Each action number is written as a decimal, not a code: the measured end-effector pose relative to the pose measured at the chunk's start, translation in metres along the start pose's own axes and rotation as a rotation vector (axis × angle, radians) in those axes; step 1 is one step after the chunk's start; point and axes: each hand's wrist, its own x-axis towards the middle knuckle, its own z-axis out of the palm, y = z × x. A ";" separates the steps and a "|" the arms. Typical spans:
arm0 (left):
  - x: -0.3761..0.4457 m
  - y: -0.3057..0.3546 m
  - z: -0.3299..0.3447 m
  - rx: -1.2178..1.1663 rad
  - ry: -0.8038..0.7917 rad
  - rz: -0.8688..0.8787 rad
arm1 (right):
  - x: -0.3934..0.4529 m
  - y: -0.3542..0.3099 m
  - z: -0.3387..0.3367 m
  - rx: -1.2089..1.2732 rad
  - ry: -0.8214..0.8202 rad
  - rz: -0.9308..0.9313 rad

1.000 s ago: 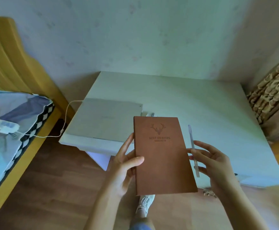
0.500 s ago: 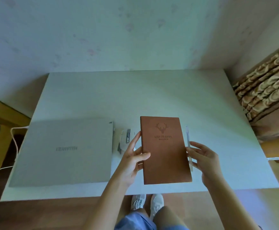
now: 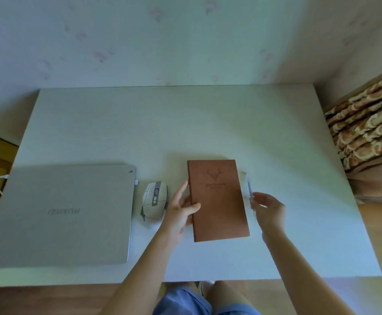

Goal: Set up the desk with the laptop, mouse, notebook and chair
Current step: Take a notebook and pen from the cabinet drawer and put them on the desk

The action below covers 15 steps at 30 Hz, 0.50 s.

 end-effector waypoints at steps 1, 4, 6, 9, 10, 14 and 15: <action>0.002 -0.002 0.000 0.009 0.009 0.012 | 0.002 0.001 0.001 -0.021 0.003 -0.009; 0.002 -0.007 0.005 0.179 0.009 0.072 | 0.008 0.000 0.005 -0.109 0.003 -0.038; 0.003 -0.012 0.009 0.418 0.060 0.170 | 0.010 -0.001 0.006 -0.140 -0.001 -0.049; 0.011 -0.021 0.009 0.883 0.168 0.370 | 0.012 -0.002 0.007 -0.189 -0.016 -0.046; 0.013 -0.023 0.008 1.032 0.176 0.418 | 0.013 -0.001 0.008 -0.211 -0.024 -0.055; 0.017 -0.027 -0.001 1.448 0.062 0.602 | 0.013 0.001 0.007 -0.291 -0.041 -0.172; 0.018 -0.029 -0.004 1.509 0.022 0.607 | 0.012 0.002 0.006 -0.312 -0.041 -0.218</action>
